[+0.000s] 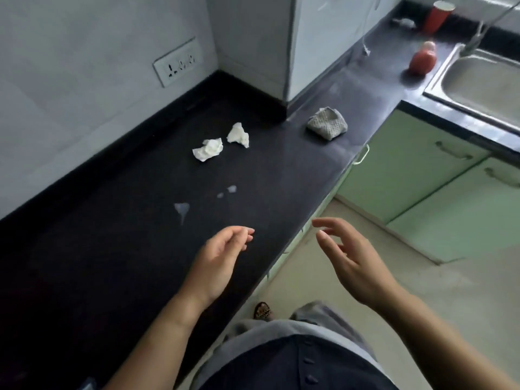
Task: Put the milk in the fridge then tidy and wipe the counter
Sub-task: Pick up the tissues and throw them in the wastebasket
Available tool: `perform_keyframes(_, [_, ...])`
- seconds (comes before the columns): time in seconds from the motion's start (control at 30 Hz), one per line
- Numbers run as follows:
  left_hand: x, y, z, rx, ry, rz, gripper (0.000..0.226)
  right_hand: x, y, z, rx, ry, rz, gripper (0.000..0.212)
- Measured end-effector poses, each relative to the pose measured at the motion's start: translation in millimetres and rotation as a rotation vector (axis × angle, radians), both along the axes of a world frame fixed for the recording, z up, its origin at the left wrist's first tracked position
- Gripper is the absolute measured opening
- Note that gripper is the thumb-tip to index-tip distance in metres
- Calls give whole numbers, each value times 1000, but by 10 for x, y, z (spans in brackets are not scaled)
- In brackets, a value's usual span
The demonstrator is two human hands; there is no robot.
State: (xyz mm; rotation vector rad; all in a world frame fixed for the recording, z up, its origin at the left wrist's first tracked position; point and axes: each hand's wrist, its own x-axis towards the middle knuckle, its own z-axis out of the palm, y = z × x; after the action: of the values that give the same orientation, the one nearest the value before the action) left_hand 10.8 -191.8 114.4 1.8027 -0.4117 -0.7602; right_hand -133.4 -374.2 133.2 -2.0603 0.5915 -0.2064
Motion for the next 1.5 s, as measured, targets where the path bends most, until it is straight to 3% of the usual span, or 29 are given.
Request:
perform_keyframes(0.27, [904, -552, -171, 144, -19, 198, 20, 1326, -816, -172, 76, 27, 250, 43])
perform_keyframes(0.57, [2261, -891, -388, 567, -146, 380, 27, 3117, -1647, -228, -142, 44, 632, 51])
perform_keyframes(0.67, [2445, -875, -591, 742, -298, 338, 30, 3542, -1660, -504, -223, 140, 732, 47])
perform_keyframes(0.8, [2639, -895, -779, 910, -478, 302, 42, 4010, -1646, -827, -464, 282, 910, 58])
perform_keyframes(0.97, [2672, -911, -1022, 1026, -467, 376, 53, 4364, -1570, -1081, -479, 328, 957, 70])
perform_keyframes(1.13, [2587, -864, -1274, 1026, -341, 352, 61, 4403, -1631, -1336, -466, 342, 958, 59])
perform_keyframes(1.37, [2520, -829, -1368, 978, -413, 393, 56, 4502, -1536, -1327, -267, 210, 807, 24])
perform_keyframes(1.5, [2486, -833, -1418, 971, -402, 412, 55, 4613, -1178, -1168, -180, 172, 926, 19])
